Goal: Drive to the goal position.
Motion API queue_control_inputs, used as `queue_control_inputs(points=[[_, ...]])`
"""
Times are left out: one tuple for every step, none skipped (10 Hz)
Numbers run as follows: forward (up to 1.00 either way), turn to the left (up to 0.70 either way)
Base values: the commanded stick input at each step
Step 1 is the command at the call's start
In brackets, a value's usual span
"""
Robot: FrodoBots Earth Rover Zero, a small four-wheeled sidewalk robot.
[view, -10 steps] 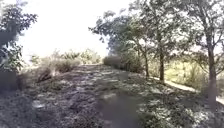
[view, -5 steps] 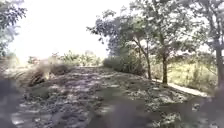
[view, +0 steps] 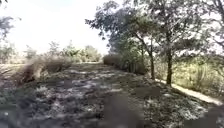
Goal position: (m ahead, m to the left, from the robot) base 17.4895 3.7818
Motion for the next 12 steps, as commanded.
queue_control_inputs(points=[[0.85,0.00],[0.85,0.00],[0.85,0.00],[0.85,0.03],[0.85,0.22],[0.85,0.28],[0.85,0.06],[0.85,0.00],[0.85,0.00],[0.85,0.00],[0.85,0.00],[0.85,0.00]])
